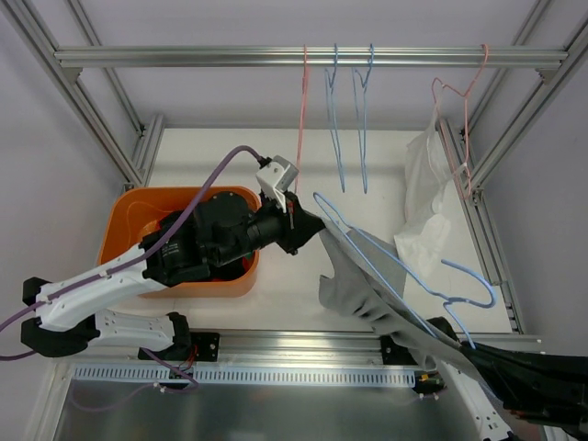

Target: Remove the tank top from the hanger

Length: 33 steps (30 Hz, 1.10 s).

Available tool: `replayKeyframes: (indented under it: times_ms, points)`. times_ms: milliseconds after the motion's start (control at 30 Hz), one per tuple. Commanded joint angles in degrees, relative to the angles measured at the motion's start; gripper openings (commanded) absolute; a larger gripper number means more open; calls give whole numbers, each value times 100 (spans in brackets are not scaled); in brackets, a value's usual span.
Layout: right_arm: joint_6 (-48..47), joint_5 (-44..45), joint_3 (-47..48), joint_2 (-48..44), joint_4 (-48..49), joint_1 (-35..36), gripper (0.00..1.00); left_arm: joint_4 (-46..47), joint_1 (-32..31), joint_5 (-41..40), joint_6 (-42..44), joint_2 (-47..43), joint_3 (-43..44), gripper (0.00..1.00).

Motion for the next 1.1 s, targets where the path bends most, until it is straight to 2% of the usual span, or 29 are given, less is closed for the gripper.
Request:
replayKeyframes:
  times_ms: [0, 100, 167, 267, 300, 333, 433, 500, 600, 633, 667, 700, 733, 800, 900, 1067]
  points:
    - [533, -177, -403, 97, 1646, 43, 0, 306, -5, 1415, -250, -170, -187, 0]
    - [665, 111, -528, 264, 1990, 34, 0, 498, -224, 1477, -391, -257, -556, 0]
    - [771, 689, -1079, 142, 2482, 25, 0, 648, -426, 1496, -505, -310, -976, 0]
    - [929, 1314, -2432, -69, 4115, -18, 0, 842, -760, 1031, -628, -354, -1617, 0]
    - [964, 1421, -2766, -131, 5085, -45, 0, 964, -822, 977, -646, -380, -1794, 0]
    - [1008, 1509, -3379, -123, 5608, -63, 0, 1296, -866, 1020, -681, -398, -2005, 0]
    - [1017, 2106, -4191, 35, 7463, -98, 0, 1842, -1059, 1065, -673, -267, -2630, 0]
    - [799, 2668, -4711, 175, 8229, -98, 0, 1836, -1165, 627, -751, -135, -2885, 0]
    - [-202, 3442, -4948, 422, 8425, -107, 0, 1565, -1174, -681, -1523, 6, -3324, 0]
    - [-483, 3679, -4958, 483, 8313, -98, 0, 1467, -1174, -997, -2065, 6, -3430, 0]
    - [-1025, 4159, -4949, 562, 8103, -98, 0, 1049, -1174, -1340, -2427, -11, -3561, 0]
    - [-1231, 4312, -4932, 580, 7622, -98, 0, 870, -1165, -1900, -2709, -37, -3623, 0]
    - [-1302, 4436, -4888, 607, 7261, -107, 0, 721, -1165, -2097, -3086, -90, -3676, 0]
    - [-1356, 4315, -4756, 624, 6217, -98, 0, 457, -1139, -2405, -3265, -108, -3738, 0]
    - [-1032, 3919, -4923, 405, 5730, -98, 0, 307, -1043, -2486, -3345, -21, -3721, 0]
    - [-846, 3962, -5160, 62, 5658, -98, 0, 297, -990, -2398, -3204, 217, -3642, 0]
